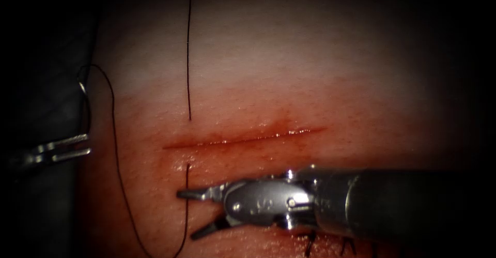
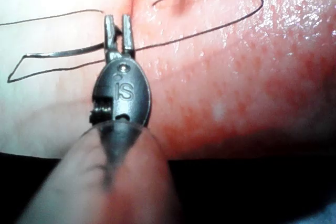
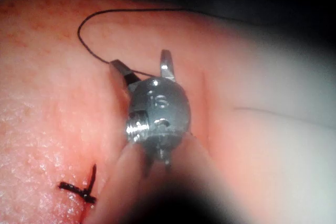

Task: Wound Closure
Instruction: Use the right gripper to pull the suture through until a short suture tail remains.

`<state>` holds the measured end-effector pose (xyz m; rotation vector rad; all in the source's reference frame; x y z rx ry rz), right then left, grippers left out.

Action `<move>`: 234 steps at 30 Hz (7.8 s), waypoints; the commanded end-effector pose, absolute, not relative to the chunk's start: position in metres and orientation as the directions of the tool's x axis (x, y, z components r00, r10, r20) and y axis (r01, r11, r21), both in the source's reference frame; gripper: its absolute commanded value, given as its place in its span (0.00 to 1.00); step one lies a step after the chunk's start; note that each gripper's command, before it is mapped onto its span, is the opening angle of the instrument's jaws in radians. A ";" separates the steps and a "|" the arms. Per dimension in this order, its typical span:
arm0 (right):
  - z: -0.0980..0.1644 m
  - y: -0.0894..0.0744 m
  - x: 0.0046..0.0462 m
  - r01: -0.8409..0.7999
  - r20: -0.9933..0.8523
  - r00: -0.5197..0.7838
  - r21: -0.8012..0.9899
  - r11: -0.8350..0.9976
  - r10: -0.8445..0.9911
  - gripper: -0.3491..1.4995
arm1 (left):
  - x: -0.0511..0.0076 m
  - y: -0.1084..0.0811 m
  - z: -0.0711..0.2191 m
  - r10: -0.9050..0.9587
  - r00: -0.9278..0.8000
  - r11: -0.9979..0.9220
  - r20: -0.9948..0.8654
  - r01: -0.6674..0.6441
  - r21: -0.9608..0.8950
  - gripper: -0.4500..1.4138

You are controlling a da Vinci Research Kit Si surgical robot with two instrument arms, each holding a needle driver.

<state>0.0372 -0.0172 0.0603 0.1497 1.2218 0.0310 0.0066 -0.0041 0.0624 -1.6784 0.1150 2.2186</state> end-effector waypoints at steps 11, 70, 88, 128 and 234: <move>0.068 -0.015 0.0395 0.084 -0.917 0.392 0.118 0.989 0.076 0.74 | 0.0066 -0.004 0.064 0.231 -0.249 -0.929 -0.941 -0.344 -0.137 0.00; 0.068 -0.014 0.0379 0.167 -0.920 0.384 0.144 0.975 0.070 0.00 | 0.0064 -0.005 0.064 0.219 -0.238 -0.933 -0.946 -0.336 -0.131 0.00; 0.058 -0.028 0.0373 0.351 -0.938 0.346 0.154 0.924 0.025 0.00 | 0.0065 -0.005 0.064 0.218 -0.237 -0.934 -0.947 -0.334 -0.131 0.00; 0.067 -0.016 0.0373 0.248 -0.936 0.351 0.074 0.966 -0.019 0.00 | 0.0067 -0.005 0.064 0.228 -0.233 -0.931 -0.945 -0.336 -0.142 0.00; 0.064 -0.017 0.0374 0.295 -0.948 0.297 -0.027 0.955 -0.118 0.84 | 0.0061 -0.004 0.067 0.172 -0.218 -0.936 -0.961 -0.340 -0.091 0.00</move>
